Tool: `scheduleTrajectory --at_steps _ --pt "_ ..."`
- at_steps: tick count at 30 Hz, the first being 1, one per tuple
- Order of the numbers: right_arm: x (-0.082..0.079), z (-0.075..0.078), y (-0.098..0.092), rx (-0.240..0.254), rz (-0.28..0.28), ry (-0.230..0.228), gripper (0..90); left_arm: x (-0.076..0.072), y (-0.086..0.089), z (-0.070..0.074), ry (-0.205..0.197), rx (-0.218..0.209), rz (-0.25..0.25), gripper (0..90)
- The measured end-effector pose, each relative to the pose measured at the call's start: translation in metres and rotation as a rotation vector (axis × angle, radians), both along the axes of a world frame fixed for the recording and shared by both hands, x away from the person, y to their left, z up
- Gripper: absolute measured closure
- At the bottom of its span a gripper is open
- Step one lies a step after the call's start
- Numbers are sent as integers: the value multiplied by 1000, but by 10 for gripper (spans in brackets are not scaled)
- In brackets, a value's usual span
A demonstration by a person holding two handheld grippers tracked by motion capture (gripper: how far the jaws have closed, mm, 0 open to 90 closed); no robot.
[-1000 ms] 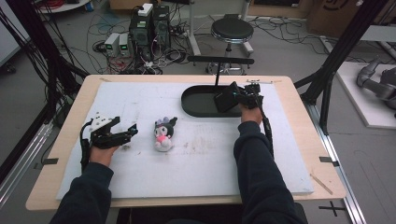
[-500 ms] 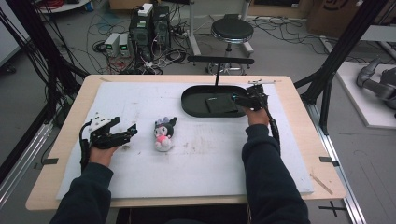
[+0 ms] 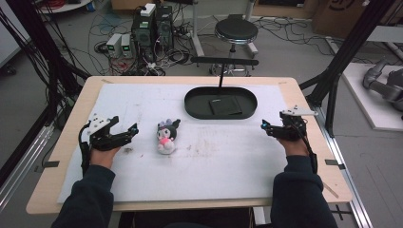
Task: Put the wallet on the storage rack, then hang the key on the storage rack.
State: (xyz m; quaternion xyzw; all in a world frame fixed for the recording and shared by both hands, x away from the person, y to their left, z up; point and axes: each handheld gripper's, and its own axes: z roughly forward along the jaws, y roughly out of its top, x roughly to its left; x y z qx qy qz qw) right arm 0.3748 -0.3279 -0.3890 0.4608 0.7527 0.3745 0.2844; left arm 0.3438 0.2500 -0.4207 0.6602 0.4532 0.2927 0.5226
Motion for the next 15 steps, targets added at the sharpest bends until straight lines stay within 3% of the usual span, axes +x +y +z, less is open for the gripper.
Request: scheduleTrajectory --at_steps 8,15 --pt "1 -6 2 -18 -5 8 217 1 -1 0 10 6 -13 175" --pt "-2 -4 4 -10 -17 -21 236 0 -3 -1 19 4 -30 182"
